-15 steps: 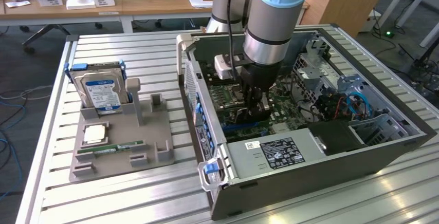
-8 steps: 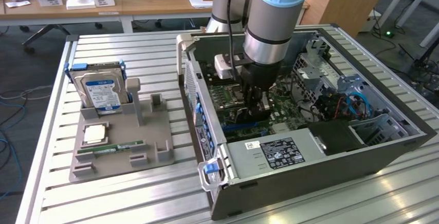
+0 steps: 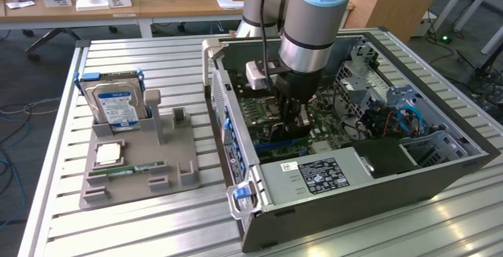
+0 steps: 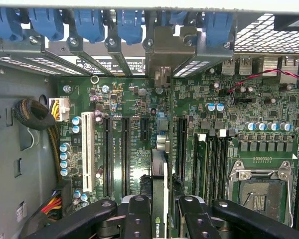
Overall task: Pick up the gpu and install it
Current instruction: 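Insert the gpu into the slot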
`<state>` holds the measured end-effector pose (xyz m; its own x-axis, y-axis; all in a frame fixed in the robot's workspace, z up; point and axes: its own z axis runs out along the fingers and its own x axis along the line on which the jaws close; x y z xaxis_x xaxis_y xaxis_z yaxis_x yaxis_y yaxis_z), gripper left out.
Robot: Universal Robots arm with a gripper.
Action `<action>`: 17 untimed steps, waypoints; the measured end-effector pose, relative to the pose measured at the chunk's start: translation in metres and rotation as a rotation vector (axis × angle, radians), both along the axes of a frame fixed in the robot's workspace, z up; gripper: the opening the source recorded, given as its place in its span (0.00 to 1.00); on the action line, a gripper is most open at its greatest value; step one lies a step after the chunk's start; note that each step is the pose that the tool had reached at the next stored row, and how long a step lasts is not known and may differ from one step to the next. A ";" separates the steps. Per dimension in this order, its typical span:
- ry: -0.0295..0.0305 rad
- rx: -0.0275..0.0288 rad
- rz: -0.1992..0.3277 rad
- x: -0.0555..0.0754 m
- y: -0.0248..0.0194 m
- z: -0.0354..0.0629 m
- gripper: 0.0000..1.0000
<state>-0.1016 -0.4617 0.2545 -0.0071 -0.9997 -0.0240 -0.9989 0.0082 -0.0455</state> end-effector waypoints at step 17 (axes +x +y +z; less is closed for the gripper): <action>0.0000 -0.0002 0.000 0.000 0.0002 -0.0006 0.26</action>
